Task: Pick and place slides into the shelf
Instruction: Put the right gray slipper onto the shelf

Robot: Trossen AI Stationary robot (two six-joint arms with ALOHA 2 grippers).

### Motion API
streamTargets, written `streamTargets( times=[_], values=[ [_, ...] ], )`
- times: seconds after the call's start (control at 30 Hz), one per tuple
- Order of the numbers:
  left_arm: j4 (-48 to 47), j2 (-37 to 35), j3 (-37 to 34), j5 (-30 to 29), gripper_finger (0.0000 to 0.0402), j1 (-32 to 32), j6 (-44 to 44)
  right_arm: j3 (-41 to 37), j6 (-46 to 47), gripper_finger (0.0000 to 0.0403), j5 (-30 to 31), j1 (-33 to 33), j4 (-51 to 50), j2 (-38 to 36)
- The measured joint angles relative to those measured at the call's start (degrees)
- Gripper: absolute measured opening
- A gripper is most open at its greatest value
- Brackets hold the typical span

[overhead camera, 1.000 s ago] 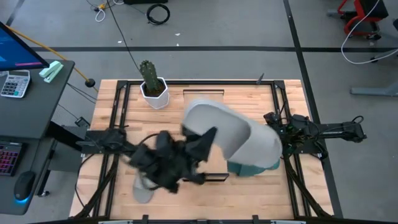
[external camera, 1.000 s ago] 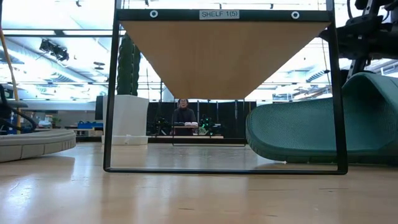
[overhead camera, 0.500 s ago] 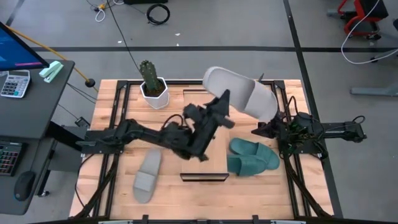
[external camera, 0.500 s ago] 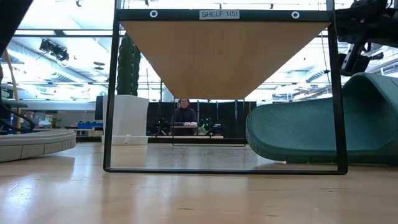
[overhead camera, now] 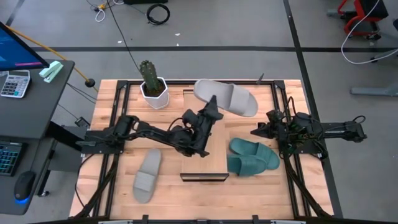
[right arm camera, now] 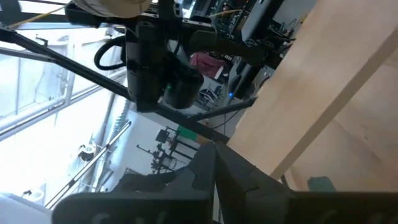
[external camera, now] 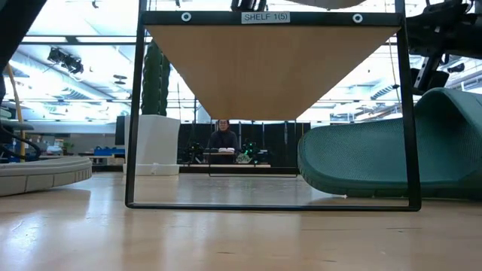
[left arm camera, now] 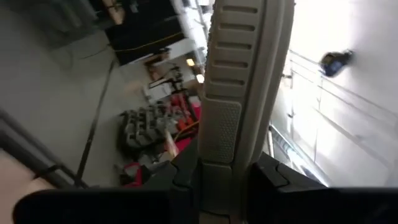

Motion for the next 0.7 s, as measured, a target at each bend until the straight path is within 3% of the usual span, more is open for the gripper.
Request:
streamTargets(
  times=[0.4,0.7],
  values=[
    [0.00,-11.94,-16.89,-5.42,0.0087,2.97,-0.14,-0.02,-0.41,0.0016,0.06,0.02,-1.23,1.02],
    [0.00,-14.46,-31.62,-9.06,0.0075,3.23,-26.47,-0.02,-1.92,0.0016,1.77,0.00,-1.44,2.05]
  ],
)
